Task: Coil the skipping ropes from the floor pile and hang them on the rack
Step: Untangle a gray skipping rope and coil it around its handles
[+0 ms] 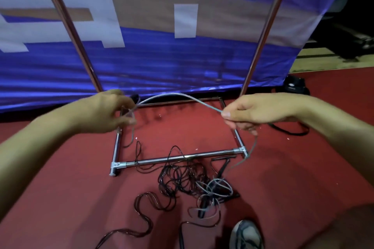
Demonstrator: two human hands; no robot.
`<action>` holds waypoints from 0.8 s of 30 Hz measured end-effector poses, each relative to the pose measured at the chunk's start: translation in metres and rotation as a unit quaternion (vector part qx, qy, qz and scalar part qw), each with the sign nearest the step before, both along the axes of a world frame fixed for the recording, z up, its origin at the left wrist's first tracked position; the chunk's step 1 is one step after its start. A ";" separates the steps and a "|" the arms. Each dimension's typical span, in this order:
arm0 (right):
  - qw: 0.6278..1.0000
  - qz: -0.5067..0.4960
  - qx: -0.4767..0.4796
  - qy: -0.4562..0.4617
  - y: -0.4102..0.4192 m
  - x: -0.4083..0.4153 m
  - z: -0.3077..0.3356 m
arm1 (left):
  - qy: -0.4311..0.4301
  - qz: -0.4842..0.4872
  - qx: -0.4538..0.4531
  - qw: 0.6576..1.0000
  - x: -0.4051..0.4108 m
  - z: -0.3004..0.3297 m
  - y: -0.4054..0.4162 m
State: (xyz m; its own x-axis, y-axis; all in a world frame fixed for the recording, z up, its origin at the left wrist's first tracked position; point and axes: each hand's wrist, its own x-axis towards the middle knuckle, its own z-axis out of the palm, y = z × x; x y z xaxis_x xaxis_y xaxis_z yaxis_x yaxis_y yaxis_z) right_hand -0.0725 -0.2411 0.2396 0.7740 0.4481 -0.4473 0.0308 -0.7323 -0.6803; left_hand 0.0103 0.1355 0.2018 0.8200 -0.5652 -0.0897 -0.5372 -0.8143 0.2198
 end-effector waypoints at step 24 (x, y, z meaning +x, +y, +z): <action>0.997 0.031 0.045 -0.048 0.012 -0.006 0.019 | -0.052 -0.004 -0.015 0.998 -0.018 0.019 -0.044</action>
